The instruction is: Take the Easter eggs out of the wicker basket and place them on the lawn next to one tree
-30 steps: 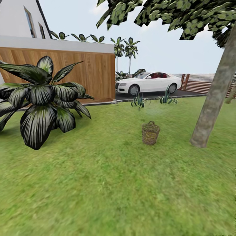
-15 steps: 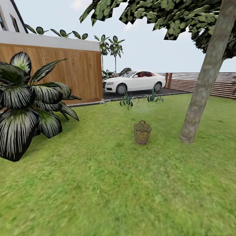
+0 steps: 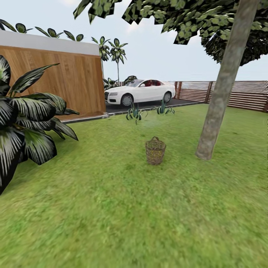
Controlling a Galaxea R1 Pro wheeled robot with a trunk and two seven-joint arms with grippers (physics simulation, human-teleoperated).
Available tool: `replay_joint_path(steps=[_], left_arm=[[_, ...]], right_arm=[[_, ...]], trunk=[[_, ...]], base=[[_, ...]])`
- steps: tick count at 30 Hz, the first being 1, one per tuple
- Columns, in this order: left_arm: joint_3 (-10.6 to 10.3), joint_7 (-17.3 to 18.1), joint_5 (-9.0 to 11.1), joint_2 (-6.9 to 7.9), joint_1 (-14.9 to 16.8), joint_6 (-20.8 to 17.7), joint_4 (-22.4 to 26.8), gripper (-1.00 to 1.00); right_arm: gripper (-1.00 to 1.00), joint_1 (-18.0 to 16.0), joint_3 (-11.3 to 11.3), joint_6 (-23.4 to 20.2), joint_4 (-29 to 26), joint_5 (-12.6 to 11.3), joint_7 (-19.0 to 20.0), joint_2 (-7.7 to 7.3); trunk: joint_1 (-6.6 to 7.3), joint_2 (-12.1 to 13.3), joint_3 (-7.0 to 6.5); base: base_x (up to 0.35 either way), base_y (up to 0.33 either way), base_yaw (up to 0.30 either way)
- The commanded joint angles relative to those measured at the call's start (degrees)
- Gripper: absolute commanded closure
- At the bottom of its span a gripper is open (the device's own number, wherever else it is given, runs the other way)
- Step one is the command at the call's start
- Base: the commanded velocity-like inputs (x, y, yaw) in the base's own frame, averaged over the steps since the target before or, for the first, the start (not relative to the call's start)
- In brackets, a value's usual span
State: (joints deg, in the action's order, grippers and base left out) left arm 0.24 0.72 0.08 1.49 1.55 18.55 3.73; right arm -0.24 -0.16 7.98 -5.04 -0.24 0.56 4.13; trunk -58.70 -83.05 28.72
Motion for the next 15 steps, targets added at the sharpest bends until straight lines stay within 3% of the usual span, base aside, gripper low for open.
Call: replay_joint_path(steps=[1,15], left_arm=[[0.0,0.1,0.0,0.01,0.0,0.2,0.0,-1.00],[0.0,0.1,0.0,0.01,0.0,0.2,0.0,-1.00]], right_arm=[[-1.00,0.0,0.0,0.2,0.0,0.0,0.1,0.00],[-1.00,0.0,-0.1,0.2,0.0,0.0,0.0,0.00]], trunk=[[-0.03,0.0,0.07],[-0.03,0.0,0.11]], base=[[0.261,0.234,-0.077],[0.262,0.230,-0.012]])
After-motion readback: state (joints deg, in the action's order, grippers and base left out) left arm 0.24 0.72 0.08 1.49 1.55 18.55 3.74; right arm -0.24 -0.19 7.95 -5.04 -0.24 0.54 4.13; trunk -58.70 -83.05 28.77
